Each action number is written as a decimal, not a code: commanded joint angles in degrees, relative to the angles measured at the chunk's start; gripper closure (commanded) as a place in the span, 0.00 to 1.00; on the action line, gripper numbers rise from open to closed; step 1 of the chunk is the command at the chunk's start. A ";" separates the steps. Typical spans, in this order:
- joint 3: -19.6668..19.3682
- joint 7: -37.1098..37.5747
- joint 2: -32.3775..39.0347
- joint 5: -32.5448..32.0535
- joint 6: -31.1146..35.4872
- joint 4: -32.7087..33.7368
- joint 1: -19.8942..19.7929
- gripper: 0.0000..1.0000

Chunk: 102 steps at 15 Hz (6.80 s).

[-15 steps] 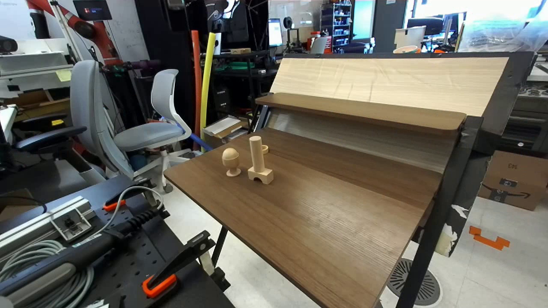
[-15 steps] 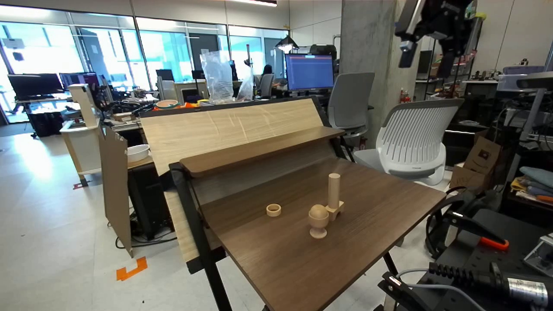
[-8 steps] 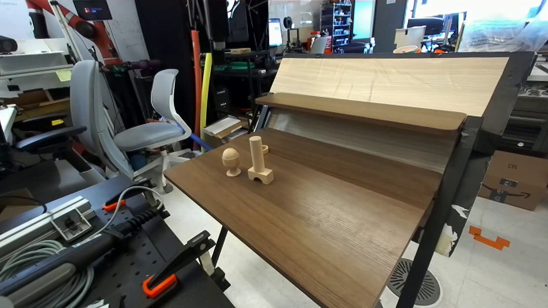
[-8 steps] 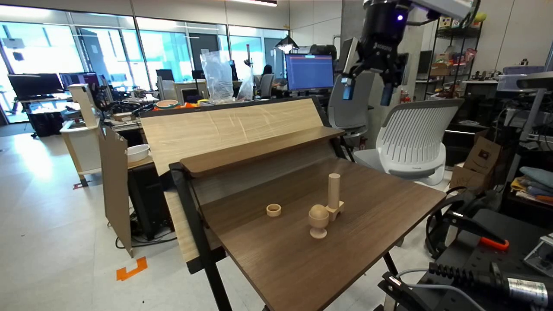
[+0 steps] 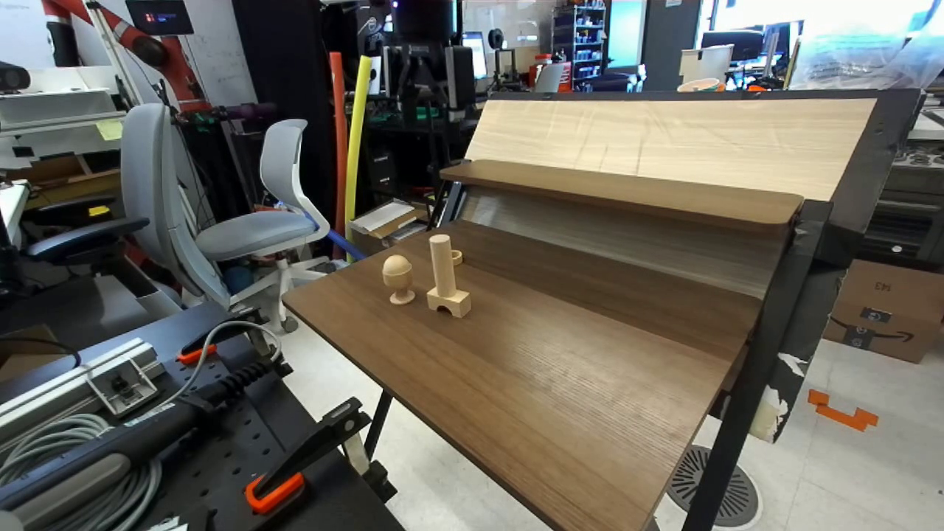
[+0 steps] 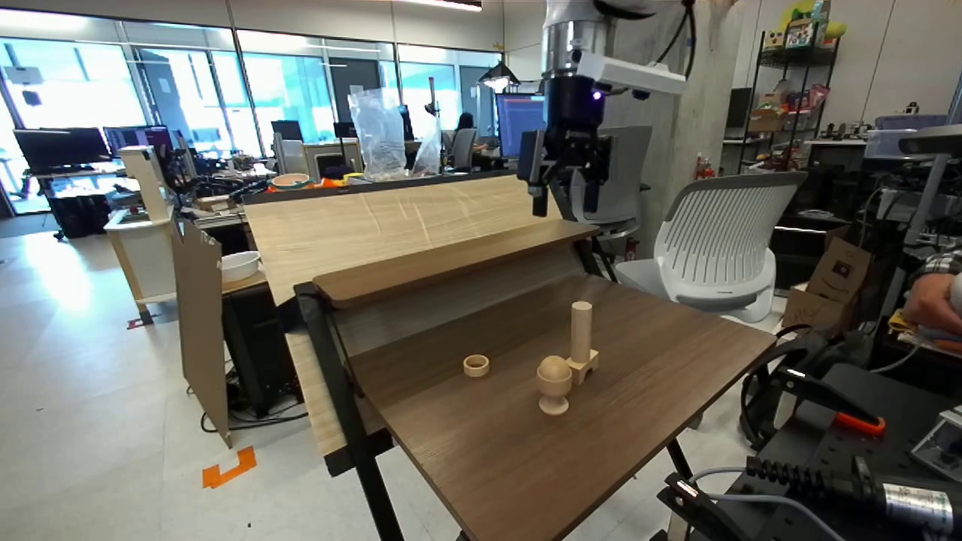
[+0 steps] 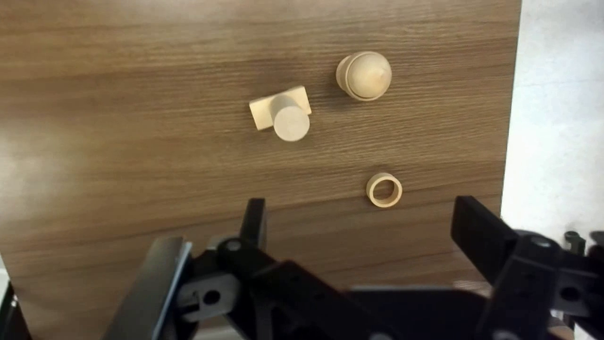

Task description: Place the wooden ring on the wooden cylinder

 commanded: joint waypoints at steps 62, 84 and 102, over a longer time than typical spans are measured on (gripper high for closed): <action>5.37 -25.97 39.98 -17.12 14.51 27.81 4.91 0.16; 5.70 -25.14 30.63 -17.38 15.19 21.97 6.57 0.81; 4.78 -30.84 -3.88 -15.25 14.76 -14.62 -1.24 0.81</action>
